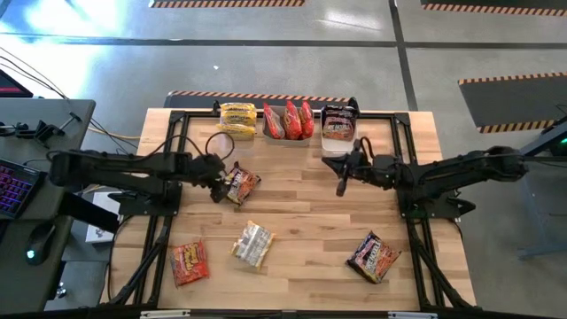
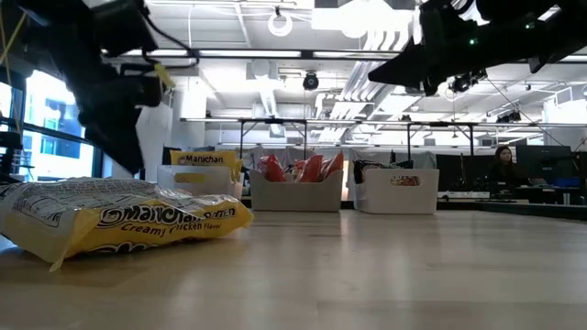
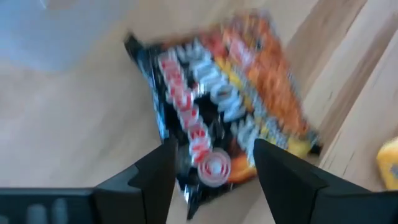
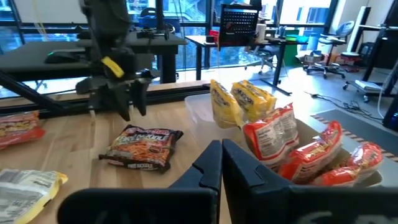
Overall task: Sort Maruchan noodles
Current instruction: Put the top black noodle pack into the white bin
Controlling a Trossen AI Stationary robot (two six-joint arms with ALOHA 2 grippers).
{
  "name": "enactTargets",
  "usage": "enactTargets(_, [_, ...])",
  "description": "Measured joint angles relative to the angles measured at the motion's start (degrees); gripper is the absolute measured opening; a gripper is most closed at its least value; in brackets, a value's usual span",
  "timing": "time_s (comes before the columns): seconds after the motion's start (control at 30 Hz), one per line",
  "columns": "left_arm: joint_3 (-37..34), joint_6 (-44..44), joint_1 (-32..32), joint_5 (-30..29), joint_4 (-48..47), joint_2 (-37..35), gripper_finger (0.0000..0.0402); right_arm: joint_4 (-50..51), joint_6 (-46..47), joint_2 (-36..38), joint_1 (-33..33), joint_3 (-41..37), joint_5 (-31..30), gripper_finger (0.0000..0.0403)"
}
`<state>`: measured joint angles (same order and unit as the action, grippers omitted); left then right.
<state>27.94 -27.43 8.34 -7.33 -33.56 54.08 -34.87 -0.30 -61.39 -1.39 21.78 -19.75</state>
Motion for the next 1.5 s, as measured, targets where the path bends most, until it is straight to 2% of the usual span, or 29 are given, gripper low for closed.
enactTargets(0.2, [-3.1,2.0,1.9,5.3,2.2,0.1,0.0222,0.0,-0.1,0.0,0.7,0.0,0.0,0.0])
enactTargets(0.43, [-4.2,0.9,1.9,4.9,2.6,2.8,0.0223,0.0,0.3,0.0,0.7,0.0,0.0,0.0])
enactTargets(0.73, [-4.7,2.1,1.8,6.3,4.4,11.5,0.0215,0.0,0.3,0.0,0.7,0.0,0.0,0.0])
enactTargets(0.87, [-4.4,4.6,1.3,6.2,5.1,13.7,0.0163,0.0,0.3,0.0,0.7,0.0,0.0,0.0])
enactTargets(1.07, [-4.5,9.5,-0.5,5.2,8.2,12.1,0.0032,0.0,1.7,0.0,0.7,0.0,1.6,0.0])
enactTargets(1.17, [-3.7,13.6,-1.8,1.8,12.8,10.9,0.001,0.0,2.9,0.0,0.7,0.0,1.7,0.0004])
enactTargets(1.3, [-3.1,23.5,-4.8,-2.5,20.3,10.5,0.0011,0.0,2.9,-0.1,0.7,0.0,2.4,0.004])
enactTargets(1.5, [-3.0,42.2,-10.0,-10.8,31.4,10.5,0.0004,3.1,4.0,-1.2,0.7,2.2,8.6,0.0153])
